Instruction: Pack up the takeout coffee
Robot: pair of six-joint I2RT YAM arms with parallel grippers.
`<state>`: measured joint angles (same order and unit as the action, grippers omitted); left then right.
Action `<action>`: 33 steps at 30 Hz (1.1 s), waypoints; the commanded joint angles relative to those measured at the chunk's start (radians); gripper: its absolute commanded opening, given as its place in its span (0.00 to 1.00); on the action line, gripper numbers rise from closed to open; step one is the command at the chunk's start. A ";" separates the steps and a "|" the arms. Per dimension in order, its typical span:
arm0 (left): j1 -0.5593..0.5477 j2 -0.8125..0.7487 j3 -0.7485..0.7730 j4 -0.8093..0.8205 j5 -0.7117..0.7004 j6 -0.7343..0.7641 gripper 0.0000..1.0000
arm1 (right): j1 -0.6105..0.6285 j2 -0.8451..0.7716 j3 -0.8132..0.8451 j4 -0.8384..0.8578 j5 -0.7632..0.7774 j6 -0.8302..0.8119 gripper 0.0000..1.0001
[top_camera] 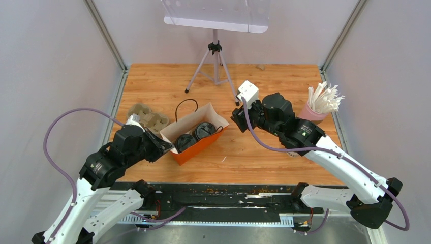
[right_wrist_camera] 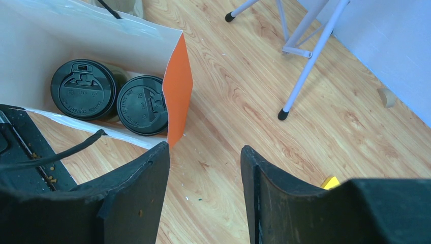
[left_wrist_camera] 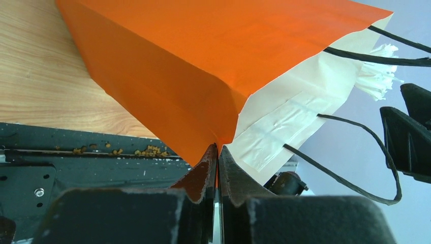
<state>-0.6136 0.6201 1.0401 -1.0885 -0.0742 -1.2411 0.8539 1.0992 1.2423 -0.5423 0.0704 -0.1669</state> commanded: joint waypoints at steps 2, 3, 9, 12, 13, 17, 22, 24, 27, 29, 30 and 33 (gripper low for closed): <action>-0.002 0.001 -0.010 0.008 -0.054 0.018 0.10 | -0.005 -0.023 0.031 0.011 0.002 -0.002 0.54; -0.002 -0.001 -0.015 0.012 -0.056 0.020 0.12 | -0.006 -0.025 0.031 0.009 0.003 -0.002 0.54; -0.002 0.002 -0.013 0.017 -0.081 0.031 0.15 | -0.007 -0.035 0.027 0.007 0.005 -0.008 0.54; -0.002 0.008 -0.002 0.013 -0.099 0.040 0.15 | -0.007 -0.031 0.038 0.005 0.005 -0.014 0.54; -0.003 0.009 0.000 0.013 -0.102 0.042 0.16 | -0.007 -0.029 0.043 0.003 0.005 -0.017 0.54; -0.002 0.011 0.004 0.008 -0.123 0.051 0.19 | -0.008 -0.029 0.055 -0.007 0.008 -0.025 0.54; -0.002 0.005 -0.004 0.013 -0.155 0.059 0.22 | -0.010 -0.033 0.057 -0.014 0.005 -0.026 0.54; -0.002 0.006 -0.011 0.015 -0.159 0.060 0.23 | -0.012 -0.034 0.058 -0.017 0.004 -0.028 0.55; -0.002 0.005 -0.013 0.017 -0.163 0.063 0.24 | -0.016 -0.033 0.060 -0.019 0.002 -0.032 0.55; -0.002 0.007 -0.006 0.019 -0.171 0.068 0.24 | -0.017 -0.033 0.060 -0.019 0.000 -0.034 0.55; -0.002 0.007 -0.002 0.019 -0.175 0.072 0.25 | -0.017 -0.032 0.060 -0.018 -0.001 -0.036 0.55; -0.002 0.012 0.013 0.017 -0.189 0.083 0.26 | -0.019 -0.026 0.066 -0.014 0.004 -0.038 0.55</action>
<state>-0.6136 0.6216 1.0279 -1.0725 -0.2169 -1.1896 0.8410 1.0885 1.2579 -0.5728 0.0704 -0.1925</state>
